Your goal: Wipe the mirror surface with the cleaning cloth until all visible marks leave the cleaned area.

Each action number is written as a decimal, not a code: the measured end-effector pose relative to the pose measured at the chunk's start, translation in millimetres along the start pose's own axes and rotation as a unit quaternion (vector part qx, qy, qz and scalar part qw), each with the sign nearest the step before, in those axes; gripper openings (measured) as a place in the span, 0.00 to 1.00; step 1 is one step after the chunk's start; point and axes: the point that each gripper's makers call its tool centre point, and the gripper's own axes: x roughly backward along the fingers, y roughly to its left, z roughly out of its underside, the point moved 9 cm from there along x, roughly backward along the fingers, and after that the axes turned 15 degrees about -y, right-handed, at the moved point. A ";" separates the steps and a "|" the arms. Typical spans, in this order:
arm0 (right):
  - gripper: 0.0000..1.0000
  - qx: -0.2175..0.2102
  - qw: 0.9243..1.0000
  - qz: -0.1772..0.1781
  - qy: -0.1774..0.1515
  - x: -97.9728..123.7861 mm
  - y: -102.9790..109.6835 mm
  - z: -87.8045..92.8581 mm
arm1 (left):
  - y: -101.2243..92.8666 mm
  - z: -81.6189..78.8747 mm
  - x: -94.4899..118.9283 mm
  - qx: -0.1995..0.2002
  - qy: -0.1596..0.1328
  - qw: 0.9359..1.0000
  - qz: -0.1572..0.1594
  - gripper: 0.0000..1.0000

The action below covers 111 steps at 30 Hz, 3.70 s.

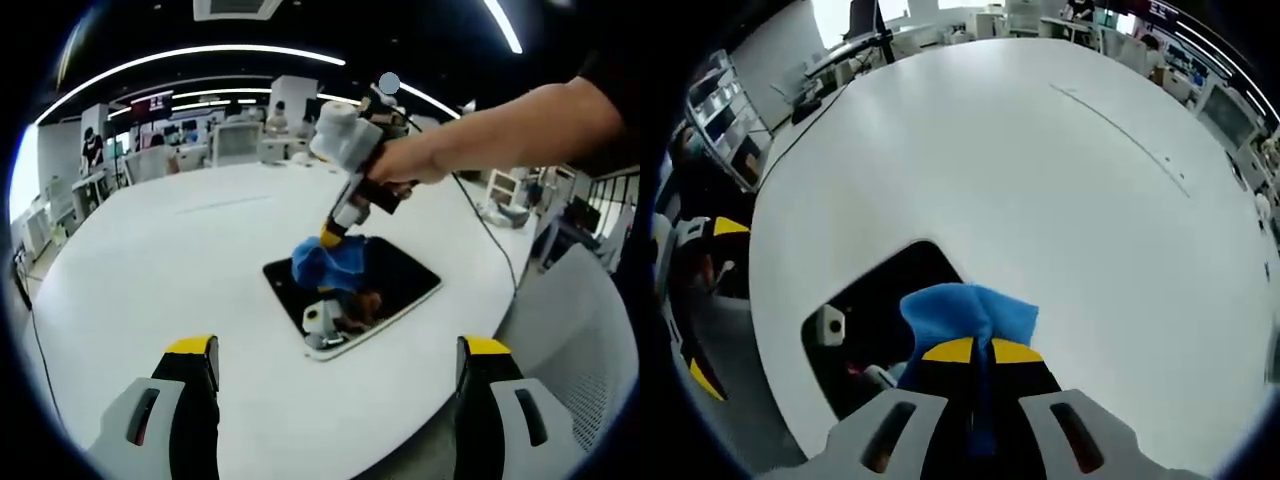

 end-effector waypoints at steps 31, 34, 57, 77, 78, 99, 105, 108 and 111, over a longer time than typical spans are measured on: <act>0.00 -0.008 1.000 0.014 -0.001 17.0 -10.3 16.9 | 2.5 -0.4 -0.4 0.000 -0.004 1.000 -0.007 0.96; 0.00 -0.011 1.000 0.015 -0.001 18.6 -13.8 19.5 | 2.2 -1.2 -0.4 0.001 -0.008 1.000 -0.006 0.97; 0.00 -0.020 0.999 0.029 0.008 37.3 -19.8 32.9 | 1.5 -1.9 -0.4 0.005 -0.008 1.000 -0.005 0.99; 0.00 -0.029 0.999 0.040 -0.002 42.3 -6.4 46.9 | 0.8 -2.0 -0.3 -0.003 -0.008 1.000 -0.003 0.99; 0.00 -0.030 0.999 0.041 -0.002 43.4 -4.5 47.6 | 0.9 -1.9 -0.3 -0.003 -0.008 1.000 -0.003 0.99; 0.00 -0.035 0.998 0.049 -0.006 56.0 22.1 58.9 | 0.8 -2.9 0.9 -0.007 -0.014 1.000 -0.007 0.99; 0.00 -0.040 0.998 0.053 -0.010 58.8 27.2 62.9 | 1.4 -3.2 0.6 0.006 -0.022 1.000 -0.006 0.99; 0.00 -0.042 0.998 0.054 -0.012 60.4 30.4 65.0 | 1.8 -2.0 0.8 0.004 -0.017 1.000 -0.008 0.99; 0.00 -0.045 0.997 0.055 -0.014 62.2 33.9 67.4 | 2.3 -1.5 0.4 0.007 -0.016 1.000 -0.009 0.99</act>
